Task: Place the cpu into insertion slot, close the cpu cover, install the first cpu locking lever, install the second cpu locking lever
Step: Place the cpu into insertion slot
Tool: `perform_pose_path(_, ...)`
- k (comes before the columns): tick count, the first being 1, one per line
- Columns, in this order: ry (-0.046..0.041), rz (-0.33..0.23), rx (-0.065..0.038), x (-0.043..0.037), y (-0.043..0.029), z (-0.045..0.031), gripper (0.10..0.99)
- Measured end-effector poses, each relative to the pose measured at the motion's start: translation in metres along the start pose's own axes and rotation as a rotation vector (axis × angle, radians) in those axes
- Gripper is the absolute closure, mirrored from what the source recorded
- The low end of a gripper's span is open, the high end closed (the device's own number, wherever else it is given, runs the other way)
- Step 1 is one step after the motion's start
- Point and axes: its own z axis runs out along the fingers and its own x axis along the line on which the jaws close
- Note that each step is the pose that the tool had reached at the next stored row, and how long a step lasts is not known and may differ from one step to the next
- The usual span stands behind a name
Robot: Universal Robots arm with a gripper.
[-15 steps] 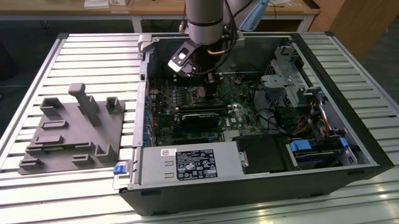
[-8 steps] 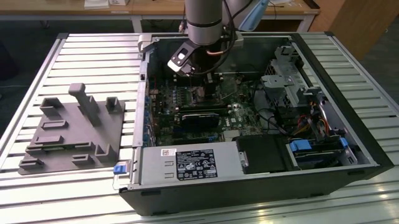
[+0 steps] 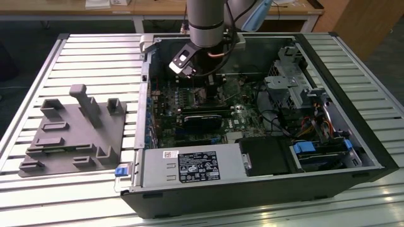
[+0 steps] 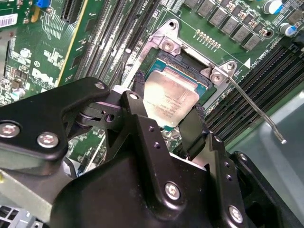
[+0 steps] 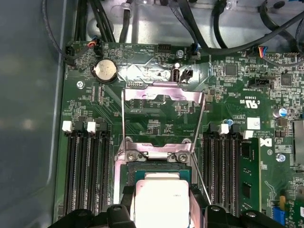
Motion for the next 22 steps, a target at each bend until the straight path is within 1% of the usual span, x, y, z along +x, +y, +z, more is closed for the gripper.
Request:
perform_pose_path(5,-0.0028,0.029,0.001,0.001,-0.0007,0.0032,0.545)
perform_pose_path(12,-0.0029,0.031,0.001,0.0026,-0.0011,0.0074,0.545)
perform_pose_path(14,-0.0015,0.027,0.001,0.0026,-0.0013,0.0082,0.545)
perform_pose_path(18,0.0048,0.022,0.001,0.0028,-0.0013,0.0094,0.545)
perform_pose_path(22,0.0063,0.022,0.001,0.0028,-0.0015,0.0105,0.545)
